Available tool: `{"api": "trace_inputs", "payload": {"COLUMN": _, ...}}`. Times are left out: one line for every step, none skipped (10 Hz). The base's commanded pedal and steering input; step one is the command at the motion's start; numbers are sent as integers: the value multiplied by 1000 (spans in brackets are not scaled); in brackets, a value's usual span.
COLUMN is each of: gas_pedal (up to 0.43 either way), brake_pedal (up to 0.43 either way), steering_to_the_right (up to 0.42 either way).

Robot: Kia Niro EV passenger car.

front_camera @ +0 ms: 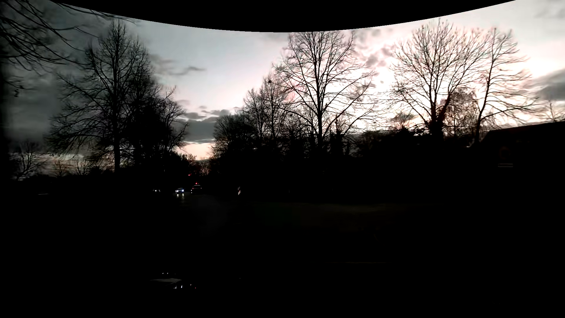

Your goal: Follow the waypoints while adhering to traffic rules and regulations

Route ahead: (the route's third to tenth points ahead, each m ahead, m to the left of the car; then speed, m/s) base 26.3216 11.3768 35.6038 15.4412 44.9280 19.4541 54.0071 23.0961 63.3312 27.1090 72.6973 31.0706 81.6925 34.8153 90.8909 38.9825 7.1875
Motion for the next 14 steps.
{"api": "trace_inputs", "payload": {"gas_pedal": 47, "brake_pedal": 0, "steering_to_the_right": -84}}
{"api": "trace_inputs", "payload": {"gas_pedal": 47, "brake_pedal": 0, "steering_to_the_right": -85}}
{"api": "trace_inputs", "payload": {"gas_pedal": 47, "brake_pedal": 0, "steering_to_the_right": -86}}
{"api": "trace_inputs", "payload": {"gas_pedal": 47, "brake_pedal": 0, "steering_to_the_right": -86}}
{"api": "trace_inputs", "payload": {"gas_pedal": 47, "brake_pedal": 0, "steering_to_the_right": -88}}
{"api": "trace_inputs", "payload": {"gas_pedal": 47, "brake_pedal": 0, "steering_to_the_right": -92}}
{"api": "trace_inputs", "payload": {"gas_pedal": 59, "brake_pedal": 0, "steering_to_the_right": -94}}
{"api": "trace_inputs", "payload": {"gas_pedal": 59, "brake_pedal": 0, "steering_to_the_right": -94}}
{"api": "trace_inputs", "payload": {"gas_pedal": 59, "brake_pedal": 0, "steering_to_the_right": -94}}
{"api": "trace_inputs", "payload": {"gas_pedal": 59, "brake_pedal": 0, "steering_to_the_right": -94}}
{"api": "trace_inputs", "payload": {"gas_pedal": 59, "brake_pedal": 0, "steering_to_the_right": -99}}
{"api": "trace_inputs", "payload": {"gas_pedal": 59, "brake_pedal": 0, "steering_to_the_right": -102}}
{"api": "trace_inputs", "payload": {"gas_pedal": 59, "brake_pedal": 0, "steering_to_the_right": -106}}
{"api": "trace_inputs", "payload": {"gas_pedal": 59, "brake_pedal": 0, "steering_to_the_right": -108}}
